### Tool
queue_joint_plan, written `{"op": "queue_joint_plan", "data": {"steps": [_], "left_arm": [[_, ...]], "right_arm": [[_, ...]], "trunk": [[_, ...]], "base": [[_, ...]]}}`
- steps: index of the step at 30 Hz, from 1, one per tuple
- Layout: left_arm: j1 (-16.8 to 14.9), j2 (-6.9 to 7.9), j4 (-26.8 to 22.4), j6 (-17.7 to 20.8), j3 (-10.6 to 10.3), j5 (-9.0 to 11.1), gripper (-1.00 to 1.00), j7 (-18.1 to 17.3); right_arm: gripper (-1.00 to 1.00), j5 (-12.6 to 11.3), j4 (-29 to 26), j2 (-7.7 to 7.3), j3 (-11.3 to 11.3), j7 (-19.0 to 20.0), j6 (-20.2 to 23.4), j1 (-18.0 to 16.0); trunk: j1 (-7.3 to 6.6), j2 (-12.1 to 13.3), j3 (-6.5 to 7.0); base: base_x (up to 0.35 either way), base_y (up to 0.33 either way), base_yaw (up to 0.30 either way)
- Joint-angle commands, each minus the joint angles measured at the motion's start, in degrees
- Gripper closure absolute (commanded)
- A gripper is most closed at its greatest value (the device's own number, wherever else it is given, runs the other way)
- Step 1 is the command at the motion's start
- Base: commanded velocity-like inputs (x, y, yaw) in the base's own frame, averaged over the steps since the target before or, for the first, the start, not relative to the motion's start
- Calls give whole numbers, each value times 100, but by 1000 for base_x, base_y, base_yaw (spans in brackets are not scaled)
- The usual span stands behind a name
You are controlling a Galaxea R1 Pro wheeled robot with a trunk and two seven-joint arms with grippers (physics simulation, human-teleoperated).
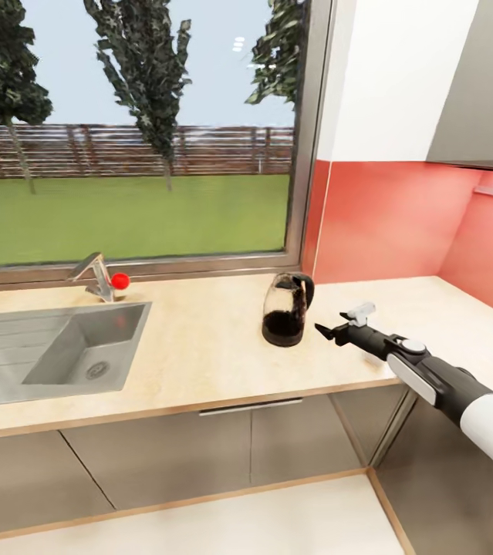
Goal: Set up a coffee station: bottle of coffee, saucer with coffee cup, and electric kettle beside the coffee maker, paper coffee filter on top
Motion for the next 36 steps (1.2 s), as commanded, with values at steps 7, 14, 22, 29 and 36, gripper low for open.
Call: {"op": "queue_joint_plan", "data": {"steps": [7, 14, 22, 29, 36], "left_arm": [[7, 4, 34, -36, -58, 47, -100, 4], [155, 19, 74, 10, -66, 26, -100, 2], [178, 34, 303, 48, -94, 5, -100, 5], [257, 40, 339, 515, -110, -7, -100, 46], [277, 25, 342, 771, -118, -8, -100, 62]], "right_arm": [[-100, -52, 702, -5, 33, 263, -42, -12], [-100, -61, 1323, -50, -16, 1313, -159, -12], [-100, -65, 1394, -187, -20, 1860, -191, -12], [-100, -72, 1394, -188, -4, 1904, -195, -12], [-100, -79, 1388, -173, 0, 1908, -195, -12]], "trunk": [[7, -12, -12], [7, -12, -12], [7, -12, -12], [7, -12, -12], [7, -12, -12]], "base": [[141, -1, 0], [13, 0, 0], [1, 0, 0], [0, 0, 0], [0, 0, 0]]}}
